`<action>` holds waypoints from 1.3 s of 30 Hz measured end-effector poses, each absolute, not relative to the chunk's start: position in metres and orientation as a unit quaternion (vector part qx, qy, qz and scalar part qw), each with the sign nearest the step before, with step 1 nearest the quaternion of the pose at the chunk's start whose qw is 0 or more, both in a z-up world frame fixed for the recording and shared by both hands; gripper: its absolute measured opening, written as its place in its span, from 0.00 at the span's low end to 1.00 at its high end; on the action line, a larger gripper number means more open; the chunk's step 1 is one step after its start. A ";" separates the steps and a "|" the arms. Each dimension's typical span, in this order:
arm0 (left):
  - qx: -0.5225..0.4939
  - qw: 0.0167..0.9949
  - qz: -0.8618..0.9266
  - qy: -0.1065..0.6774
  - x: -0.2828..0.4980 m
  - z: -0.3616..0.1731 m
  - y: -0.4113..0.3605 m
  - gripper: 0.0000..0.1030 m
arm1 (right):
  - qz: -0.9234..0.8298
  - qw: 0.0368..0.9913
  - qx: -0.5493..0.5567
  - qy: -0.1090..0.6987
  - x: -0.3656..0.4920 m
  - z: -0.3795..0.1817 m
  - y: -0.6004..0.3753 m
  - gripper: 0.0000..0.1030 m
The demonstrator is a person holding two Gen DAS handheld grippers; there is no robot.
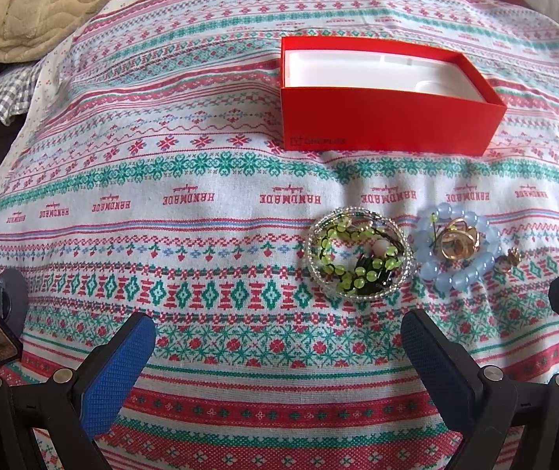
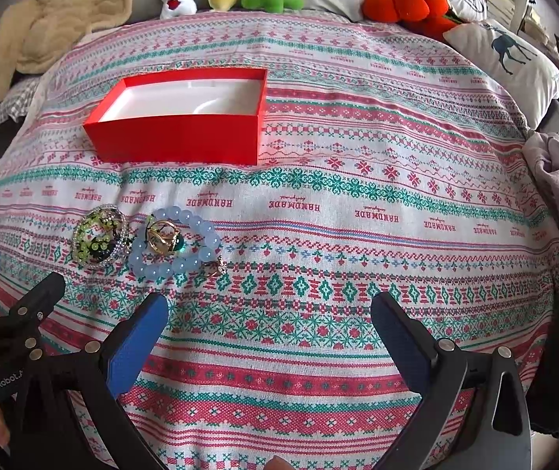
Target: Organize jewelry
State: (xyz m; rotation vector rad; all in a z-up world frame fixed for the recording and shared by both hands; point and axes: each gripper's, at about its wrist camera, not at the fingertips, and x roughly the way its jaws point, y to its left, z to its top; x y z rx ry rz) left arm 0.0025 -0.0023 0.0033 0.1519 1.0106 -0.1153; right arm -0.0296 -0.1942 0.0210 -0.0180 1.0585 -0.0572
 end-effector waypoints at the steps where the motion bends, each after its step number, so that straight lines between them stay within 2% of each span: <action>1: 0.073 0.871 -0.056 0.483 0.003 0.004 -0.002 1.00 | -0.027 0.863 -0.009 0.505 -0.030 0.021 -0.194 1.00; 17: 0.077 0.865 -0.080 0.489 0.005 0.000 0.004 1.00 | -0.015 0.861 -0.012 0.509 -0.024 0.025 -0.197 1.00; 27: 0.040 0.852 -0.111 0.509 0.022 -0.003 0.024 0.99 | 0.018 0.846 0.053 0.531 -0.013 0.021 -0.218 1.00; 29: 0.016 0.850 -0.125 0.512 0.029 -0.002 0.029 0.88 | 0.027 0.844 0.071 0.531 -0.009 0.019 -0.220 0.99; 31: -0.009 0.843 -0.140 0.519 0.039 -0.002 0.034 0.79 | 0.041 0.839 0.089 0.535 -0.002 0.017 -0.221 0.93; 33: -0.040 0.833 -0.155 0.529 0.050 -0.003 0.038 0.70 | 0.056 0.833 0.104 0.541 0.005 0.014 -0.222 0.80; 35: -0.068 0.822 -0.169 0.539 0.060 -0.006 0.041 0.51 | 0.071 0.826 0.119 0.547 0.013 0.011 -0.220 0.70; 39: -0.080 0.811 -0.180 0.550 0.071 -0.013 0.034 0.36 | 0.095 0.811 0.141 0.560 0.027 0.002 -0.214 0.50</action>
